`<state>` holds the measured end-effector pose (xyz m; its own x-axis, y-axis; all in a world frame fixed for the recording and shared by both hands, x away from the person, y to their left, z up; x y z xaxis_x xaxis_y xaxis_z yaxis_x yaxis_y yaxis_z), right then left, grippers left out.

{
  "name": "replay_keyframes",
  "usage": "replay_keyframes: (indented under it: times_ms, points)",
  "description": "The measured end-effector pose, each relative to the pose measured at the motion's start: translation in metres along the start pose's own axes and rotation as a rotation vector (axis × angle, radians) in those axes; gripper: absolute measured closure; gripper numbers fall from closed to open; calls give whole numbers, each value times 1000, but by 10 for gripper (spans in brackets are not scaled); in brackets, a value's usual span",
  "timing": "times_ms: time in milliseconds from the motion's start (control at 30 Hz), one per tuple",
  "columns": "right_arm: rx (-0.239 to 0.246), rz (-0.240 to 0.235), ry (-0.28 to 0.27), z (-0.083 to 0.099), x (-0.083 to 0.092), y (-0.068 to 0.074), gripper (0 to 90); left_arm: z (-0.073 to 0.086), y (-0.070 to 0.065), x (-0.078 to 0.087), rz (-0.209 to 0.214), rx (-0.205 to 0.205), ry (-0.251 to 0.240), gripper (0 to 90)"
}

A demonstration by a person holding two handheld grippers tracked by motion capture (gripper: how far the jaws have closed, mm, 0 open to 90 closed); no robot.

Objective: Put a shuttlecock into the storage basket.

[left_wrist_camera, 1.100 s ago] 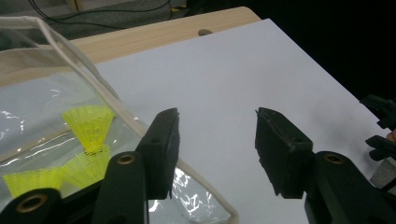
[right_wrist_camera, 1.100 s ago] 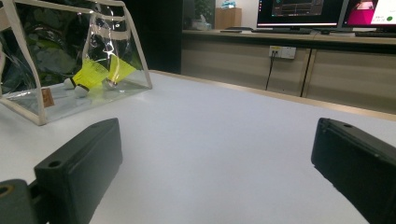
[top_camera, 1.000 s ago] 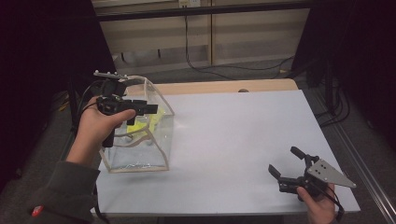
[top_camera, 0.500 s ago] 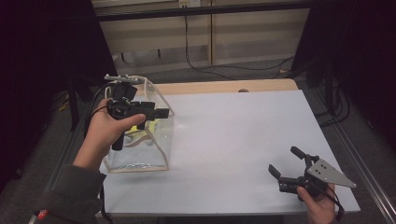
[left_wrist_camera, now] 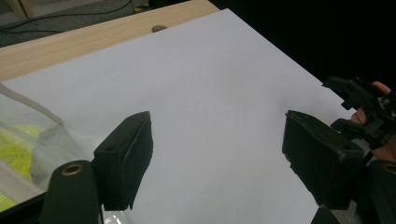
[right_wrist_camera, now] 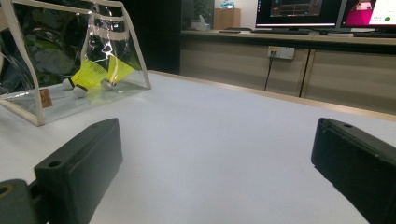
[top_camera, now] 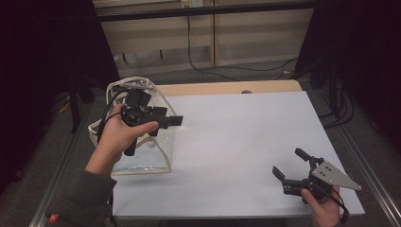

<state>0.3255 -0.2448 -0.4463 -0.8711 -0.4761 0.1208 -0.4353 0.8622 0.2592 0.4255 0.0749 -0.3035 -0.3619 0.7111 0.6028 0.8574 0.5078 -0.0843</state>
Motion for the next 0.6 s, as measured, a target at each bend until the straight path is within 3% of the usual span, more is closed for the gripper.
replay_keyframes:
  times_ms: [600]
  points:
    - [4,-3,0,0,-1,0,18,6,-19,-13,54,-28,-20,167]
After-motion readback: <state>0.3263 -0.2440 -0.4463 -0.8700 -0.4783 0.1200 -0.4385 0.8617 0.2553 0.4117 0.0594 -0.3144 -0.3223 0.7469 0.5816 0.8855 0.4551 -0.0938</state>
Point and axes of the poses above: each handheld gripper's, and its own axes: x roughly backward along the jaws, z roughly out of its underside, y roughly to its left, the point moved 10 cm from there along -x, roughly forward along the jaws, and after that the axes turned 14 degrees about -x, right-handed, at the moved point
